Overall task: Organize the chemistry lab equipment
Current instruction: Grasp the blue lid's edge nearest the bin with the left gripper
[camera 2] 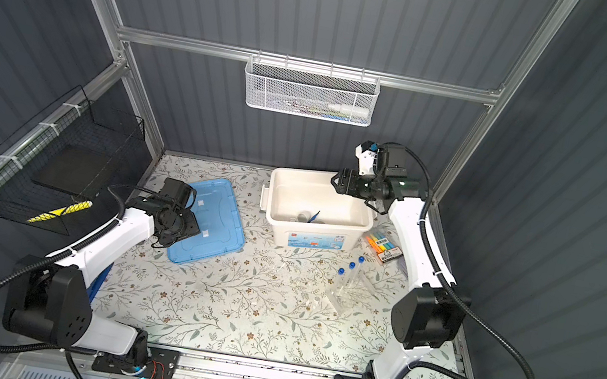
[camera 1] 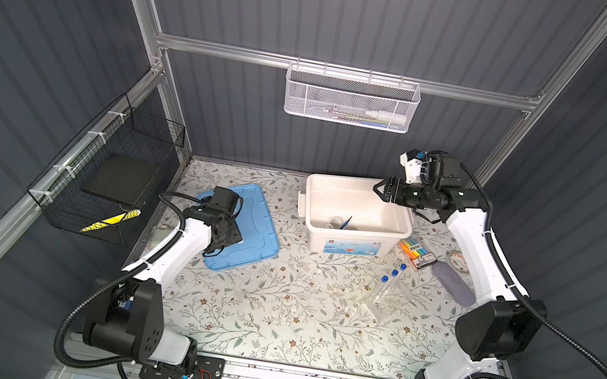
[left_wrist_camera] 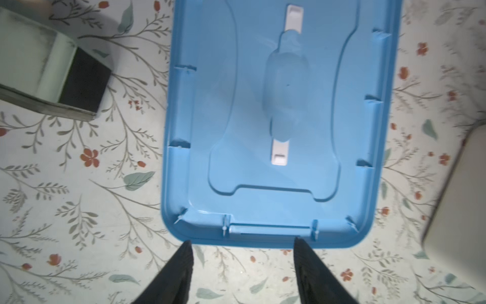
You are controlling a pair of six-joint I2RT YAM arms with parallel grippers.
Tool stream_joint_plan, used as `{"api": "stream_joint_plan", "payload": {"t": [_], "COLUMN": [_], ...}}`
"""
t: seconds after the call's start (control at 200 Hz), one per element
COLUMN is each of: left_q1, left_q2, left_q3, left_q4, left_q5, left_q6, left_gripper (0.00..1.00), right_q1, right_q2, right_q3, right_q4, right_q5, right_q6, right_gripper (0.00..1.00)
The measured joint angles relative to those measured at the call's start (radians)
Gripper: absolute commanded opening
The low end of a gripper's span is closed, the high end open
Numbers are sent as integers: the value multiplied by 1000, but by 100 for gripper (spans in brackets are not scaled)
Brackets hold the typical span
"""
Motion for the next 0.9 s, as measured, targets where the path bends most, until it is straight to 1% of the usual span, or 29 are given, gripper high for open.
{"api": "stream_joint_plan", "payload": {"t": [0.145,0.375,0.56,0.815,0.9], "left_q1": [45,137,164,194,212], "left_q2": [10,15,54,173,202], "left_q3": [-26,-86,-98,-98,-98], "left_q4": [1,29,74,158,182], "left_q5": [-34,-64,-63,-53,-45], "left_q6": [9,50,106,158,168], "left_gripper": [59,59,58,46,44], "right_q1": [44,60,78,139,158], "right_q2": [0,0,0,3,5], "right_q3": [0,-13,-14,-14,-14], "right_q4": [-1,-3,-4,-3,-3], "right_q5": [5,25,31,34,34], "right_q6": [9,13,18,18,18], "right_gripper": [74,74,74,74,74]}}
